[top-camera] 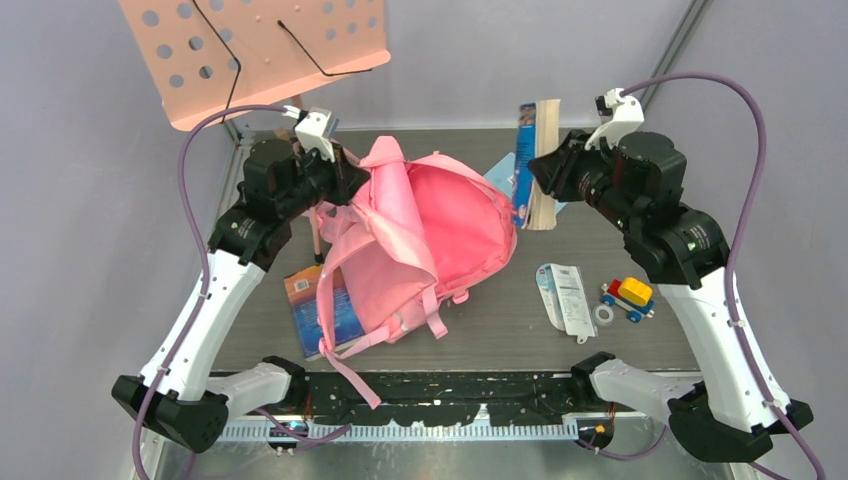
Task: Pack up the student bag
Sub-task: Pick up the book from the center of the board, then place the book in the student bag.
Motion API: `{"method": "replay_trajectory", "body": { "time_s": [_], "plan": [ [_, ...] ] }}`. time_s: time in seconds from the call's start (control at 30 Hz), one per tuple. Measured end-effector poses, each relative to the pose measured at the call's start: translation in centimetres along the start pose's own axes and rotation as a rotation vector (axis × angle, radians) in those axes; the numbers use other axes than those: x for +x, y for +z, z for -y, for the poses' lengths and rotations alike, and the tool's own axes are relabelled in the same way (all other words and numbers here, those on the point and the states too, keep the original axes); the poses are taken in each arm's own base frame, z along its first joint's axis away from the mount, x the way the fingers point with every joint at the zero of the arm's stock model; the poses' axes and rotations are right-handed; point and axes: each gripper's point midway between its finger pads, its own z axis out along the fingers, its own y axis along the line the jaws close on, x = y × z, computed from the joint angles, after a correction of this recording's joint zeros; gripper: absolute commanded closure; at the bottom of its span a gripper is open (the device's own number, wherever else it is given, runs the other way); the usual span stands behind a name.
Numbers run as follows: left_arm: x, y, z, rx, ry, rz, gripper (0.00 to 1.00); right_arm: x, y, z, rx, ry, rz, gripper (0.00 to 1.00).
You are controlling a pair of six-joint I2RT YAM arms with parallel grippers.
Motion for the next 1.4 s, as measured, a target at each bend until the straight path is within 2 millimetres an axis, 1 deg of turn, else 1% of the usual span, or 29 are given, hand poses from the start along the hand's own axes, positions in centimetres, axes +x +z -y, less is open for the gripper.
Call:
{"method": "replay_trajectory", "body": {
  "time_s": [0.07,0.1,0.23,0.3,0.47,0.57,0.67,0.77,0.9,1.07,1.3,1.4],
  "plan": [
    [0.0,0.0,0.0,0.001,0.0,0.0,1.0,0.0,-0.4,-1.9,-0.099,0.023,-0.023,0.99],
    [0.0,0.0,0.0,0.002,0.0,0.0,1.0,0.4,-0.6,-3.1,-0.16,0.036,-0.046,0.99],
    [0.0,0.0,0.0,0.003,0.0,0.0,1.0,2.3,-0.5,-6.6,-0.334,0.081,-0.145,0.99],
    [0.0,0.0,0.0,0.002,-0.001,0.0,1.0,3.5,-0.2,-7.9,-0.395,0.1,-0.192,0.99],
    [0.0,0.0,0.0,0.004,-0.001,0.0,1.0,6.7,1.0,-10.1,-0.491,0.143,-0.294,0.99],
    [0.0,0.0,-0.1,0.004,-0.001,0.0,1.0,8.6,2.0,-10.9,-0.507,0.152,-0.338,0.99],
    [0.0,0.0,0.0,0.004,-0.001,0.0,1.0,10.8,3.2,-11.1,-0.502,0.163,-0.381,0.99],
    [0.0,0.0,0.0,0.004,-0.001,0.0,1.0,13.1,4.3,-10.8,-0.478,0.181,-0.424,0.99],
    [0.0,0.0,0.0,0.007,0.0,-0.001,1.0,15.3,5.9,-10.2,-0.445,0.203,-0.446,0.99],
    [0.1,-0.1,0.0,0.008,0.007,-0.001,1.0,16.6,7.8,-10.5,-0.434,0.235,-0.453,0.99],
    [0.0,-0.2,-0.1,0.009,0.012,0.001,1.0,17.6,8.8,-12.7,-0.485,0.266,-0.427,0.99],
    [0.0,-0.2,-0.1,0.01,0.013,0.002,1.0,18.6,9.5,-12.3,-0.453,0.261,-0.423,0.99]
  ]
}}
